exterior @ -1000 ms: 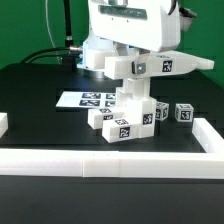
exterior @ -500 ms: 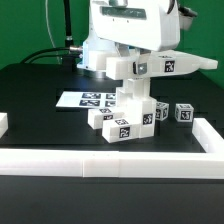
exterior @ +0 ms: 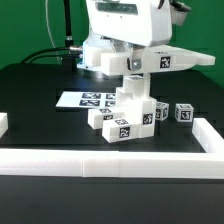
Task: Assemble chair
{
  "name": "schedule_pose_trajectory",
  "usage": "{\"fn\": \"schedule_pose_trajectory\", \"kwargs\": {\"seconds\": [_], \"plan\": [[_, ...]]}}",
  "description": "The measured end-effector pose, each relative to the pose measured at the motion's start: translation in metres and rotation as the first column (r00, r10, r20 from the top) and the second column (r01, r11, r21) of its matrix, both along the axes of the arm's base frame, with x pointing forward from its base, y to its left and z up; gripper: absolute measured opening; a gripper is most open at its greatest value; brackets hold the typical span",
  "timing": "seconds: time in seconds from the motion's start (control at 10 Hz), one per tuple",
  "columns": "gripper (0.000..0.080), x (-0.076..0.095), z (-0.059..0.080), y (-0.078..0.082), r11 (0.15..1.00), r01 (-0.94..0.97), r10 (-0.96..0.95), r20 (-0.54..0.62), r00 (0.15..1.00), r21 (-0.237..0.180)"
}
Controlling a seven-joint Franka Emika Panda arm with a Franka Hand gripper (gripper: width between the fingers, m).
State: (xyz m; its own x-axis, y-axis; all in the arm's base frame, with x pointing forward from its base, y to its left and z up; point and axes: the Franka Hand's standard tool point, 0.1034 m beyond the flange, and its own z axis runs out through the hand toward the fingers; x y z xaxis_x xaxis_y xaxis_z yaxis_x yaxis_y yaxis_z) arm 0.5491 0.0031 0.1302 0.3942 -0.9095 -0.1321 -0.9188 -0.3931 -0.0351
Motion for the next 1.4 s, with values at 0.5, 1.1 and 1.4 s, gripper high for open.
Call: {"fn": "schedule_pose_trajectory", "kwargs": {"seconds": [0.5,1.1,1.4], "plan": [[0.0284,-0.0017,-0.0046,0.0017,0.999,0.048,-0.048,-0.015,0.999,-0.004],[0.0284,-0.0042,-0.0093,0.0102,1.000,0.027,-0.027,-0.022,0.999,-0.004],[0.0284,-0.0025,-0.0099,0.0097,1.000,0.020,-0.020,-0.013,1.000,-0.008]]}}
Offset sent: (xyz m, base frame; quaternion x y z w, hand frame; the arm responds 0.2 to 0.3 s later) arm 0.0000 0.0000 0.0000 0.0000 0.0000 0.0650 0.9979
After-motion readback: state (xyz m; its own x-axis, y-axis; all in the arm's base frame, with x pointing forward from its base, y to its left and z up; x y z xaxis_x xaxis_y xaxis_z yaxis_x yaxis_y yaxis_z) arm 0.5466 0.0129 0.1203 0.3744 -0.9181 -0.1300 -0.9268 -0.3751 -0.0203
